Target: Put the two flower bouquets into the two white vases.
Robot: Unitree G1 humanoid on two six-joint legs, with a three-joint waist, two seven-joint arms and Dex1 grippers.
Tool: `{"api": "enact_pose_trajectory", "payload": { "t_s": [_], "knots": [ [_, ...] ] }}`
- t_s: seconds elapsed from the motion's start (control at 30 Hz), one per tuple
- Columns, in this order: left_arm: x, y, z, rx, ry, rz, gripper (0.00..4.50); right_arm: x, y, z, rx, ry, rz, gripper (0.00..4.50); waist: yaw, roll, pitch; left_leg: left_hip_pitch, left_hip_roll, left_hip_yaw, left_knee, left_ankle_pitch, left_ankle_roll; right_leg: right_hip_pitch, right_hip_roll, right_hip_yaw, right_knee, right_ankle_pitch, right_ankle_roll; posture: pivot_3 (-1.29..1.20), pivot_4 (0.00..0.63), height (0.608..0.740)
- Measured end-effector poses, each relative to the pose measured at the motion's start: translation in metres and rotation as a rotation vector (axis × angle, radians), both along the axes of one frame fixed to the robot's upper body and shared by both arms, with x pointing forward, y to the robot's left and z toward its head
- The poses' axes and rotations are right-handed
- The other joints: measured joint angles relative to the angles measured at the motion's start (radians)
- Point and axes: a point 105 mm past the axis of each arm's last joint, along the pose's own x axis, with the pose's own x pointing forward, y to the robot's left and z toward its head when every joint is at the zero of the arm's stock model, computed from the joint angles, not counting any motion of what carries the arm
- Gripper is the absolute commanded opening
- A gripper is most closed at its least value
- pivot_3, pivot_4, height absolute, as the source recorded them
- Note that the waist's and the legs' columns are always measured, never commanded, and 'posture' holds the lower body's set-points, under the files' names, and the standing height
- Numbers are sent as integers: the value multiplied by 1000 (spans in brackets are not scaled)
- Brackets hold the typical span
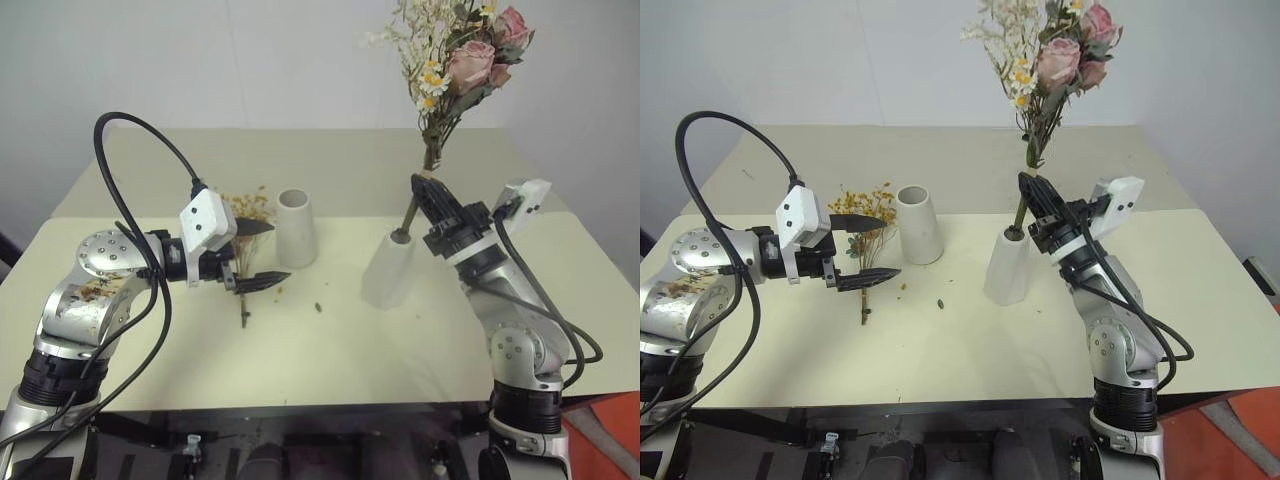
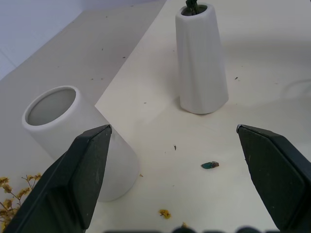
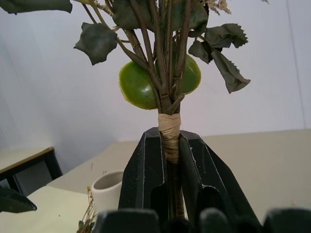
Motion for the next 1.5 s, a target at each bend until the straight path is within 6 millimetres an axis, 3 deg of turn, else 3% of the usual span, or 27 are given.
{"api": "enact_pose_trajectory", "payload": {
  "t_s": [0.3,0.53,0.57,0.63,0.93,1.37,1.5],
  "knots": [
    [0,0,0,0,0,-1,4500,4,4,-18,1,6,-18,201,0,0,0,0,0,0,0,0,0,0,0,0,0,0,0,0,150,740],
    [0,0,0,0,0,-1,4500,-1,1,-20,2,-73,-61,201,-1,0,0,0,0,0,0,0,0,0,0,0,0,0,0,0,150,740],
    [0,0,0,0,0,-2,4500,-2,1,-19,3,-83,-59,914,-1,0,0,0,0,0,0,0,0,0,0,0,0,0,0,0,150,740],
    [0,0,0,0,1,-3,4500,-4,1,-17,2,-101,-48,1398,-1,0,0,0,0,0,0,0,0,0,0,0,0,0,0,0,150,740],
    [-1,-1,0,2,-4,-16,4500,-16,0,-21,-22,-116,-18,4470,1,0,0,0,0,0,0,0,0,0,0,0,0,0,0,0,150,740],
    [1,-5,-2,-14,-6,-37,4500,-48,4,-21,-80,-163,89,4470,1,0,0,1,0,0,0,0,0,1,0,0,0,0,0,0,150,740],
    [0,-4,-2,-17,-1,-29,4500,-59,-1,-30,-142,-113,139,4470,4,0,0,0,-1,0,0,0,0,1,-1,0,0,0,0,0,150,740]
  ]
}}
